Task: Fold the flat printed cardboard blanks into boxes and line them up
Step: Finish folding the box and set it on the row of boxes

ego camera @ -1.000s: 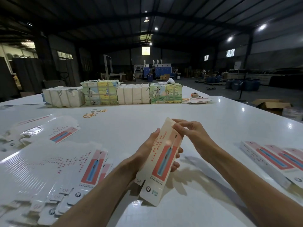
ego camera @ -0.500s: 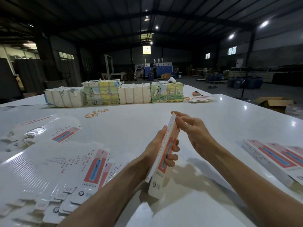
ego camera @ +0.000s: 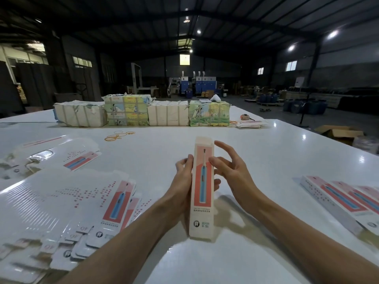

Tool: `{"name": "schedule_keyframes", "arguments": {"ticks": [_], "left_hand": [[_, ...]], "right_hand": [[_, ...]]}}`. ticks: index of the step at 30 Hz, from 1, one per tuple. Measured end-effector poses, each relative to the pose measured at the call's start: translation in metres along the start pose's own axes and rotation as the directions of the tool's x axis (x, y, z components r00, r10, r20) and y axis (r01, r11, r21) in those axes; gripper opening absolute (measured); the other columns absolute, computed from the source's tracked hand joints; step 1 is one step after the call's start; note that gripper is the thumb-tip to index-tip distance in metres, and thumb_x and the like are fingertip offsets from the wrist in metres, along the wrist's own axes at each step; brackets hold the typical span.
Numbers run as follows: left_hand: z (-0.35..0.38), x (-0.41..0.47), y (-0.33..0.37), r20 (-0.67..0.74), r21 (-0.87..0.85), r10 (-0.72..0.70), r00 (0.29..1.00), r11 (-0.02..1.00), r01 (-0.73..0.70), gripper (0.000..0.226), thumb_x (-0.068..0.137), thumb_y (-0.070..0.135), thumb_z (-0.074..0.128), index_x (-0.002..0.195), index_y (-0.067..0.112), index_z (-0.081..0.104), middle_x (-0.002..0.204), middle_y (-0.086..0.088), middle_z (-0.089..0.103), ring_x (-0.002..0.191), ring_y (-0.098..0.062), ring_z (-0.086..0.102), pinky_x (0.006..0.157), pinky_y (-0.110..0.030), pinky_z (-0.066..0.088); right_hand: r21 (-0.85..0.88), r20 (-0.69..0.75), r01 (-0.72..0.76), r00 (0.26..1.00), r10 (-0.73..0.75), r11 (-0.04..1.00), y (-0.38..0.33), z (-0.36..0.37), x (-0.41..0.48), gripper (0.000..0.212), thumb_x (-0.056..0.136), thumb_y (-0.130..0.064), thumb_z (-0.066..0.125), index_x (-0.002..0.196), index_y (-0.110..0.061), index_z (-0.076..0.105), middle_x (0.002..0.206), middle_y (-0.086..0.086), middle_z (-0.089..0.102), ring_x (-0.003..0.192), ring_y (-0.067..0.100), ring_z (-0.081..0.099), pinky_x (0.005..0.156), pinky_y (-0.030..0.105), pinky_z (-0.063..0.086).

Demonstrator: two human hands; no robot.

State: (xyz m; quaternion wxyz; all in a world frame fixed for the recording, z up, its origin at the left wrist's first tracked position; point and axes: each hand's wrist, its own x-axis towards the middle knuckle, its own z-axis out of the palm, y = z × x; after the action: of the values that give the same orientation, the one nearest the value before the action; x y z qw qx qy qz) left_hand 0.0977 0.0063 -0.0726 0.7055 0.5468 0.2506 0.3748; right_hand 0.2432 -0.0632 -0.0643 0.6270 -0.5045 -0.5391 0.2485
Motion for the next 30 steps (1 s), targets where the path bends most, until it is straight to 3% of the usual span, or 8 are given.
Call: {"name": "schedule_keyframes", "arguments": {"ticks": [3,6,8,12,17,20,26,30], "left_hand": [[-0.001,0.005,-0.002,-0.056,0.213,0.244,0.968,0.950,-0.227,0.036,0.110,0.046,0.043,0.143,0.058,0.033,0.124,-0.002,0.072,0.096,-0.029,0.079,0.083,-0.051,0.065],[0.002,0.002,0.001,0.050,0.201,0.247,0.968,0.947,-0.252,0.042,0.105,0.060,0.042,0.147,0.058,0.039,0.143,-0.001,0.063,0.106,-0.030,0.077,0.086,-0.053,0.064],[0.005,0.001,0.002,0.138,0.170,0.208,0.968,0.958,-0.230,0.060,0.099,0.061,0.055,0.153,0.057,0.029,0.149,0.000,0.056,0.107,-0.031,0.076,0.081,-0.046,0.065],[0.008,0.001,-0.002,0.177,0.344,0.200,0.964,0.905,-0.251,0.111,0.076,0.039,0.087,0.153,0.063,0.011,0.151,0.006,0.044,0.114,-0.030,0.070,0.080,-0.036,0.066],[0.008,0.003,-0.002,0.127,0.232,0.171,0.977,0.953,-0.196,0.095,0.085,0.015,0.086,0.140,0.062,0.024,0.129,0.007,0.055,0.093,-0.016,0.078,0.068,-0.029,0.063],[0.009,0.002,-0.004,0.121,0.253,0.131,0.984,0.954,-0.158,0.091,0.089,0.011,0.082,0.140,0.060,0.025,0.133,0.001,0.056,0.098,-0.027,0.078,0.076,-0.040,0.066],[0.010,-0.001,-0.003,0.086,0.366,0.092,0.992,0.923,-0.118,0.094,0.075,0.026,0.084,0.140,0.057,0.024,0.134,-0.004,0.058,0.108,-0.033,0.073,0.088,-0.050,0.064],[0.007,0.000,-0.004,0.108,0.435,0.064,0.992,0.894,-0.105,0.097,0.081,0.024,0.085,0.143,0.061,0.022,0.136,0.002,0.055,0.107,-0.031,0.073,0.084,-0.042,0.066]], "right_hand": [[-0.039,-0.021,0.009,1.000,-0.010,0.999,0.000,-0.001,0.000,0.048,0.097,-0.048,0.066,0.142,-0.047,0.049,0.114,-0.020,0.076,0.108,0.008,0.074,0.087,0.030,0.059],[-0.043,-0.026,0.009,1.000,-0.010,0.999,-0.002,-0.001,0.000,0.048,0.095,-0.050,0.067,0.141,-0.048,0.051,0.113,-0.014,0.078,0.108,0.012,0.074,0.087,0.028,0.055],[-0.056,-0.018,0.008,1.000,-0.009,0.998,-0.004,-0.002,0.000,0.050,0.095,-0.051,0.067,0.142,-0.050,0.051,0.113,-0.013,0.078,0.109,0.013,0.074,0.090,0.031,0.056],[-0.044,-0.008,0.009,1.000,-0.010,0.999,-0.003,-0.005,-0.001,0.048,0.099,-0.044,0.065,0.145,-0.049,0.051,0.115,-0.010,0.077,0.108,0.017,0.075,0.092,0.040,0.063],[-0.083,0.014,0.004,1.000,-0.003,0.997,0.000,-0.005,0.001,0.041,0.098,-0.048,0.066,0.138,-0.049,0.055,0.111,-0.004,0.077,0.109,0.017,0.074,0.094,0.039,0.062],[-0.121,0.028,-0.001,1.000,0.005,0.993,0.002,-0.008,0.004,0.028,0.100,-0.045,0.066,0.128,-0.041,0.062,0.107,0.004,0.076,0.106,0.021,0.074,0.096,0.042,0.062],[-0.102,0.037,-0.037,0.999,0.041,0.994,0.005,-0.009,0.005,0.025,0.104,-0.049,0.058,0.125,-0.035,0.059,0.109,-0.007,0.076,0.103,0.018,0.075,0.086,0.029,0.063],[0.027,-0.134,-0.074,0.988,0.077,0.997,0.006,-0.013,0.010,0.025,0.109,-0.044,0.049,0.134,-0.038,0.051,0.106,-0.008,0.077,0.098,0.017,0.077,0.081,0.028,0.064]]}}
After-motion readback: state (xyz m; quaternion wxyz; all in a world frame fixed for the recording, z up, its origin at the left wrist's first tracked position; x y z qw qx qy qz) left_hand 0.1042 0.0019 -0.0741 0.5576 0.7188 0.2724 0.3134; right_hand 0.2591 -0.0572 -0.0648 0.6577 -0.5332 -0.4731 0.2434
